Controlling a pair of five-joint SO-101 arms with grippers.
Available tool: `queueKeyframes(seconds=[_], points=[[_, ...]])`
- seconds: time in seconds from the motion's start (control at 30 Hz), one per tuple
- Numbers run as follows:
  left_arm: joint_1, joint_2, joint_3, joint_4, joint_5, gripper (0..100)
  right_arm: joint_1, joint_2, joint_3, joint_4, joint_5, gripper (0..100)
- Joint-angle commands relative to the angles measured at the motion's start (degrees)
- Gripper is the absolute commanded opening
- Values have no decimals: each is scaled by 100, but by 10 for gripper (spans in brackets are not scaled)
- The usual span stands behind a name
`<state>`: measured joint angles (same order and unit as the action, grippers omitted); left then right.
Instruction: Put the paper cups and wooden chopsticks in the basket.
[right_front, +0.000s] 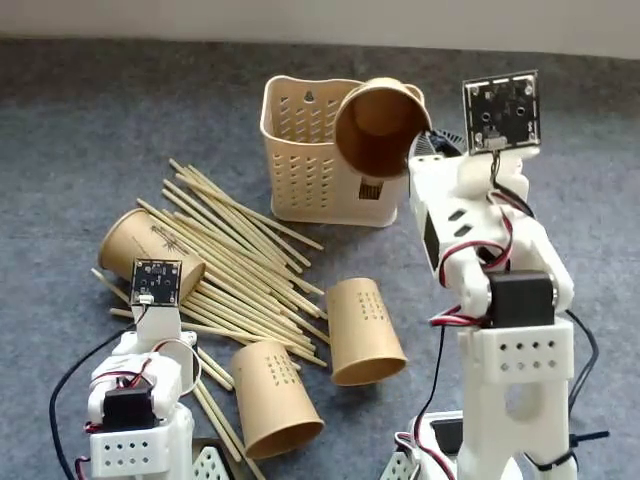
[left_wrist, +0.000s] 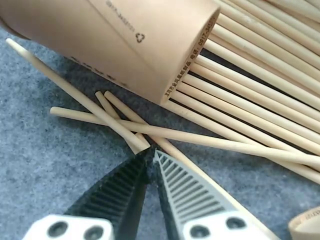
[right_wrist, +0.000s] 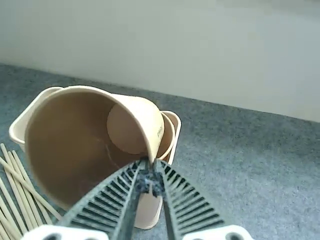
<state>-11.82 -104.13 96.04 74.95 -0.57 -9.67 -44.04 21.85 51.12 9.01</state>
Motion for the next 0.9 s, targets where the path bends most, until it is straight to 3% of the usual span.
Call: queueKeyframes(seconds=[0.0, 0.23, 0.47, 0.87], points=[[-4, -40, 110, 35, 44, 6, 66, 22, -321, -127, -53, 15], [-4, -40, 110, 35, 44, 6, 40, 66, -330, -277, -53, 169], [-4, -40, 110, 35, 44, 6, -180, 84, -286, -1042, -35, 170], [-4, -40, 110, 35, 44, 6, -848, 215, -277, -1121, -9, 170]])
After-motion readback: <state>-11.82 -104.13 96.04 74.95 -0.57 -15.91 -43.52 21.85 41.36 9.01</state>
